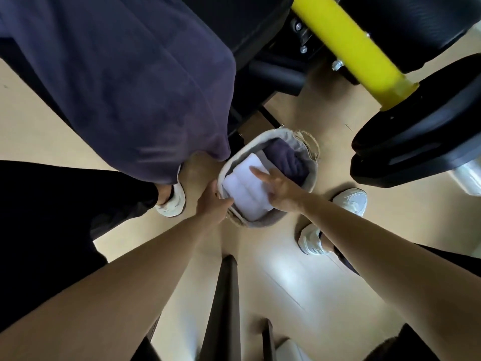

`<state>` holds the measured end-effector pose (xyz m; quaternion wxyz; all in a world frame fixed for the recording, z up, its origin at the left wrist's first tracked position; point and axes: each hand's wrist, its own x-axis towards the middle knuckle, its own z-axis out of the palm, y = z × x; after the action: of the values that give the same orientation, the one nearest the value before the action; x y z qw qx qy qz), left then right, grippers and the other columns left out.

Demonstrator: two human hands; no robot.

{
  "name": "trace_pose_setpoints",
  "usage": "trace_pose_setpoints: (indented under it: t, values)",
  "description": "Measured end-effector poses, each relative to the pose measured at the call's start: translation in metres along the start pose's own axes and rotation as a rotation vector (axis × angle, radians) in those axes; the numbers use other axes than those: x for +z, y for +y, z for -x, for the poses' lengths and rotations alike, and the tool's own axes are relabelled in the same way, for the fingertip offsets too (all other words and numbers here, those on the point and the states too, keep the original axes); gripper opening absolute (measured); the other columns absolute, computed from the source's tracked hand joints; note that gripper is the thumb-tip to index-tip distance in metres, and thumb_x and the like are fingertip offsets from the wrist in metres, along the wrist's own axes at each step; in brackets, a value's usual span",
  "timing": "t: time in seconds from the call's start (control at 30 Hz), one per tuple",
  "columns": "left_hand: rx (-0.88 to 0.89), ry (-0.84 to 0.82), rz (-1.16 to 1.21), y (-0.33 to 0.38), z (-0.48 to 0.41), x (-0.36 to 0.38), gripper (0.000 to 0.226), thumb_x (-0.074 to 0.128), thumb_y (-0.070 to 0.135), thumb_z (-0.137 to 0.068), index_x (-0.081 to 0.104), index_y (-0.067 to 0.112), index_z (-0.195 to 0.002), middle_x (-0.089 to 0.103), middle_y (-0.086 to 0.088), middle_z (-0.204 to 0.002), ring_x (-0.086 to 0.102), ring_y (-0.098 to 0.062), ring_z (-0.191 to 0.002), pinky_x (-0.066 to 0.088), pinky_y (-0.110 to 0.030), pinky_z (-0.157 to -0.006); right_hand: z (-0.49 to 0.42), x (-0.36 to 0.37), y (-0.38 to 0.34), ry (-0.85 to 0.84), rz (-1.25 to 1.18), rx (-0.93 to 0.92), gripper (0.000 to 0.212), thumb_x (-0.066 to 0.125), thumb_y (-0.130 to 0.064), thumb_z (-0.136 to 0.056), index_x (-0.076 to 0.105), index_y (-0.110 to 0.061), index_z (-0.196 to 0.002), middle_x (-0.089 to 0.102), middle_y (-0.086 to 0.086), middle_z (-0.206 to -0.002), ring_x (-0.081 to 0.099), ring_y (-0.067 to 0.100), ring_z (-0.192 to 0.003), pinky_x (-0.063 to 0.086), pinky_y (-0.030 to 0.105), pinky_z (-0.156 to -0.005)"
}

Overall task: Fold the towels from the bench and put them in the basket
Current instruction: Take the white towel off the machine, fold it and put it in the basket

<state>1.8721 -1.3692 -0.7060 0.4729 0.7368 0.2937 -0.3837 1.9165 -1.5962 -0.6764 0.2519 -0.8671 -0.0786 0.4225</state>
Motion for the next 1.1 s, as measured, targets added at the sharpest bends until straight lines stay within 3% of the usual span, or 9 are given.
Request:
trace_pose_setpoints:
  t: [0.13,0.2,0.3,0.5,0.7,0.83,0.93,1.03,1.1]
  values:
    - [0.056,0.009,0.026,-0.009,-0.005,0.004,0.055,0.068,0.045,-0.074,0.054,0.048,-0.127,0.071,0.006,-0.115,0.069,-0.034,-0.107,0.061,-0.056,-0.088,-0.005,0.006,0.001,0.025,0.432,-0.047,0.091,0.063,-0.047,-0.087,0.003,-0.045,-0.156,0.006,0.007,-0.166,0.028,0.036,-0.143,0.034,0.053,-0.109]
    - [0.063,-0.001,0.044,-0.018,-0.013,0.005,0.055,0.067,0.047,-0.076,0.054,0.048,-0.130,0.071,0.008,-0.116,0.069,-0.032,-0.108,0.060,-0.060,-0.088,-0.005,0.009,0.006,0.084,0.587,-0.091,0.102,0.065,-0.062,-0.081,0.000,-0.041,-0.157,0.000,0.006,-0.168,0.027,0.038,-0.143,0.033,0.056,-0.108]
    - [0.077,0.015,0.038,-0.007,0.002,0.002,0.054,0.066,0.042,-0.077,0.054,0.049,-0.129,0.070,0.011,-0.117,0.068,-0.027,-0.110,0.061,-0.056,-0.088,-0.008,0.013,0.017,0.135,0.685,-0.156,0.114,0.061,-0.076,-0.074,-0.002,-0.034,-0.158,-0.001,0.010,-0.168,0.031,0.038,-0.145,0.032,0.057,-0.111]
    - [0.088,-0.004,0.075,0.018,0.027,-0.002,0.061,0.061,0.040,-0.072,0.053,0.044,-0.132,0.066,0.007,-0.123,0.065,-0.023,-0.114,0.061,-0.052,-0.091,-0.020,0.017,0.021,0.116,0.713,-0.151,0.113,0.056,-0.079,-0.075,-0.010,-0.037,-0.156,0.005,0.009,-0.168,0.027,0.038,-0.148,0.024,0.061,-0.116]
    - [0.033,-0.016,0.089,0.024,0.030,-0.004,0.067,0.062,0.036,-0.069,0.050,0.042,-0.135,0.065,0.005,-0.123,0.064,-0.025,-0.115,0.059,-0.051,-0.095,-0.019,0.008,0.010,0.051,0.707,-0.111,0.110,0.056,-0.076,-0.079,-0.019,-0.043,-0.153,-0.006,0.006,-0.168,0.023,0.038,-0.148,0.023,0.058,-0.116]
    - [-0.013,-0.059,0.060,0.038,0.039,-0.006,0.064,0.064,0.030,-0.064,0.050,0.038,-0.126,0.064,0.007,-0.115,0.063,-0.025,-0.112,0.058,-0.048,-0.097,-0.004,-0.008,0.003,0.040,0.572,-0.123,0.112,0.065,-0.074,-0.073,-0.009,-0.050,-0.153,-0.008,0.005,-0.168,0.043,0.041,-0.132,0.038,0.052,-0.109]
    - [-0.021,-0.042,0.004,0.040,0.040,-0.009,0.065,0.063,0.028,-0.065,0.053,0.033,-0.129,0.065,0.004,-0.111,0.066,-0.026,-0.109,0.060,-0.046,-0.094,0.016,-0.017,0.001,0.062,0.454,-0.130,0.111,0.072,-0.065,-0.072,0.000,-0.049,-0.155,0.008,0.002,-0.167,0.040,0.043,-0.136,0.038,0.054,-0.110]
    - [0.000,-0.038,-0.012,0.041,0.039,-0.010,0.072,0.065,0.032,-0.063,0.054,0.032,-0.134,0.068,0.000,-0.119,0.067,-0.026,-0.110,0.059,-0.047,-0.096,0.034,-0.029,0.000,0.125,0.342,-0.117,0.090,0.075,-0.049,-0.077,0.029,-0.036,-0.154,0.035,0.005,-0.157,0.041,0.036,-0.137,0.035,0.050,-0.113]
    - [0.009,-0.034,-0.016,0.046,0.047,-0.012,0.075,0.070,0.030,-0.070,0.050,0.028,-0.143,0.065,-0.004,-0.129,0.067,-0.028,-0.112,0.058,-0.045,-0.098,0.045,-0.037,-0.001,0.199,0.294,-0.122,0.065,0.072,-0.036,-0.081,0.052,-0.025,-0.141,0.057,0.006,-0.138,0.053,0.031,-0.127,0.041,0.044,-0.106]
